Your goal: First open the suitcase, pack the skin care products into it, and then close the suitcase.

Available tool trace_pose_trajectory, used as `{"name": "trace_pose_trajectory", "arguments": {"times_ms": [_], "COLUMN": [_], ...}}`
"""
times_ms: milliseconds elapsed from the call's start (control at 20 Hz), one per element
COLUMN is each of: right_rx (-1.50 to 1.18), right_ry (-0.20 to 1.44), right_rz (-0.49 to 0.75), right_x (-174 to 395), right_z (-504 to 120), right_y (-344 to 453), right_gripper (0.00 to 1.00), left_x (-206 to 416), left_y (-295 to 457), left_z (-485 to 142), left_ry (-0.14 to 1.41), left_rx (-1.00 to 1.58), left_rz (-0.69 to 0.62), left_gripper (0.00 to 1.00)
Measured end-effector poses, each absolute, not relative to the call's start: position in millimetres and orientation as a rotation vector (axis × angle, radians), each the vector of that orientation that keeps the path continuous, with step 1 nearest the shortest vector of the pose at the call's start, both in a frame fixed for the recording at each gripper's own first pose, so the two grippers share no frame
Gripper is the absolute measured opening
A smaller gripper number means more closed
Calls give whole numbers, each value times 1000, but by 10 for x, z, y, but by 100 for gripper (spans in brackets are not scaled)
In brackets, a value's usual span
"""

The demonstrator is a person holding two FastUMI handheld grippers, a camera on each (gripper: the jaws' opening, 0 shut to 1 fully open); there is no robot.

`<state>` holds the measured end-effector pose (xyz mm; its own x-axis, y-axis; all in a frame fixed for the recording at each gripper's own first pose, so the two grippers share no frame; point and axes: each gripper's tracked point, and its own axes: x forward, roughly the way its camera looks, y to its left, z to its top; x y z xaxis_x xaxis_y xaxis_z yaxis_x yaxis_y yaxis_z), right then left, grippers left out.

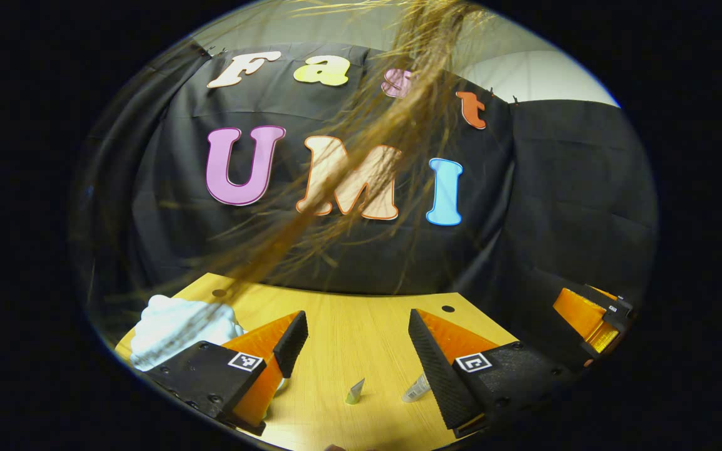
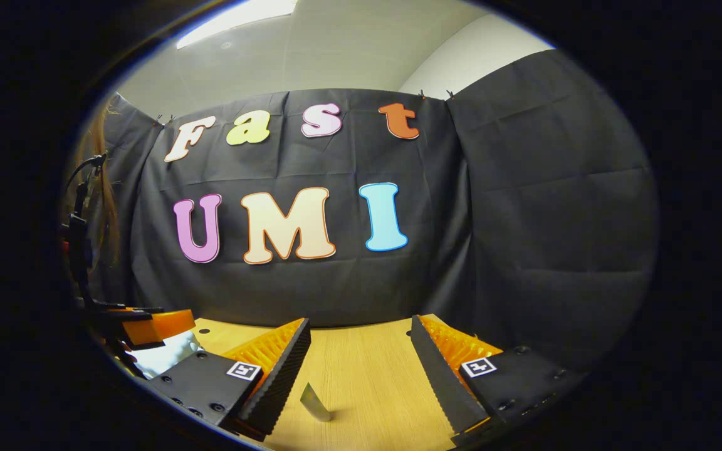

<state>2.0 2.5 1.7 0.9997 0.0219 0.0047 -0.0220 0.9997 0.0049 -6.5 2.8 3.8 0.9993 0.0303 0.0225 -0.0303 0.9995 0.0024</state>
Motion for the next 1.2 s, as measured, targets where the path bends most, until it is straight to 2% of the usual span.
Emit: {"name": "trace_pose_trajectory", "arguments": {"times_ms": [450,800,1200], "right_rx": [-2,22,38], "right_ry": [15,44,54], "right_rz": [45,92,101], "right_x": [20,145,198], "right_z": [-83,-214,-271], "right_y": [104,223,186], "right_gripper": [99,100,99], "left_x": [-69,98,479], "left_y": [201,642,1071], "left_z": [-68,-420,-846], "left_ry": [25,154,332], "left_rx": [-20,9,-102], "left_rz": [62,141,223], "left_gripper": [95,95,96]}}
